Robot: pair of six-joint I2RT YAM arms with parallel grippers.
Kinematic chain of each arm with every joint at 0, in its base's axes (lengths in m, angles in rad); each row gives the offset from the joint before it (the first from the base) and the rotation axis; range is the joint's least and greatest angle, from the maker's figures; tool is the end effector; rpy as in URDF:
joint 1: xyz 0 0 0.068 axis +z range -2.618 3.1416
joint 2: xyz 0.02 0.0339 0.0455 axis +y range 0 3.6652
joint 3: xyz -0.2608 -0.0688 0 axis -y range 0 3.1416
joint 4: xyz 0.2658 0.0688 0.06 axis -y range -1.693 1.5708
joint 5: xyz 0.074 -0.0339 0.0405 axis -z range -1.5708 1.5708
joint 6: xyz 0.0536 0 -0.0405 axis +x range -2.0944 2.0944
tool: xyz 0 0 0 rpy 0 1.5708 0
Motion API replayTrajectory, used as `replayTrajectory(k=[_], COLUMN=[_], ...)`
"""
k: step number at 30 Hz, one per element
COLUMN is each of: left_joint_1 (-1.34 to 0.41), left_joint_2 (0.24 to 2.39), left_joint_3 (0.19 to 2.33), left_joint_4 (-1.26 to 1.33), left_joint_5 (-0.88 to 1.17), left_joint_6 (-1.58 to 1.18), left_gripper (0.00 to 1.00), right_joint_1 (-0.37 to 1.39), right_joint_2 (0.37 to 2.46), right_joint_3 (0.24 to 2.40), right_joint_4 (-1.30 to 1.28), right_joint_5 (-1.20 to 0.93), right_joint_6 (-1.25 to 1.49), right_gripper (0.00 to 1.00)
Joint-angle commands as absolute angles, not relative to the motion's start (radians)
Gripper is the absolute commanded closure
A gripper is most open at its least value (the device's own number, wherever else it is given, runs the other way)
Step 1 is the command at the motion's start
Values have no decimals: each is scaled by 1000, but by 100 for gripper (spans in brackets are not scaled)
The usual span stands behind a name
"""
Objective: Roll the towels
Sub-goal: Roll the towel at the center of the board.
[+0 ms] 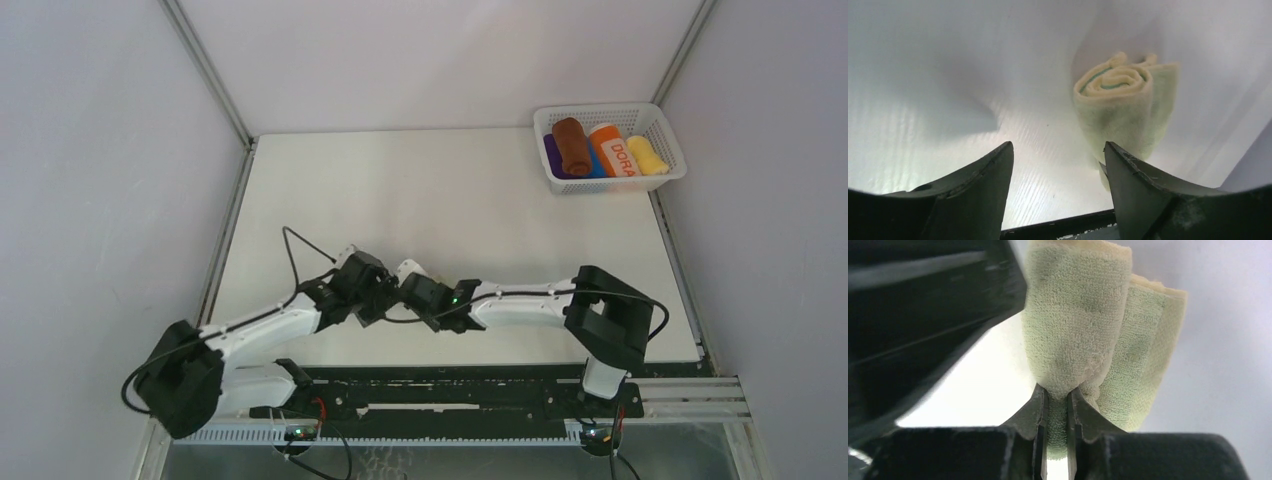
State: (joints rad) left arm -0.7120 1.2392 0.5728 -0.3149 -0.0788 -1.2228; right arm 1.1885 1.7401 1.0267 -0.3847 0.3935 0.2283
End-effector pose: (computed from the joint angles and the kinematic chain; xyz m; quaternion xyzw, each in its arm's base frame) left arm 0.1935 -0.1614 0.1370 -0.2526 0.9222 -0.2176 0.1957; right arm 0.1535 0.3267 0.1320 -0.3998 0.8668 0.0051 0.2980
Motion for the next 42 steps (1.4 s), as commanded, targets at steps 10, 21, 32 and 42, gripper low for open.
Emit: replayTrajectory(k=[10, 21, 32, 42], left_joint_1=[-699, -700, -699, -708], left_joint_2=[880, 1092, 1262, 1368], left_joint_3=[465, 512, 583, 573], left_joint_4=[-296, -113, -84, -78], left_joint_5=[-152, -46, -34, -2], left_joint_6=[-1236, -1221, -1200, -1208], left_gripper=[23, 24, 35, 45], right_joint_1=[802, 621, 585, 608], right_joint_2=[1726, 2053, 2081, 1881], right_joint_3=[687, 549, 502, 548], right_joint_4=[303, 915, 820, 515], right_joint_5=[-656, -967, -933, -827], right_joint_6=[629, 1073, 1050, 825], right_gripper=[100, 98, 96, 77])
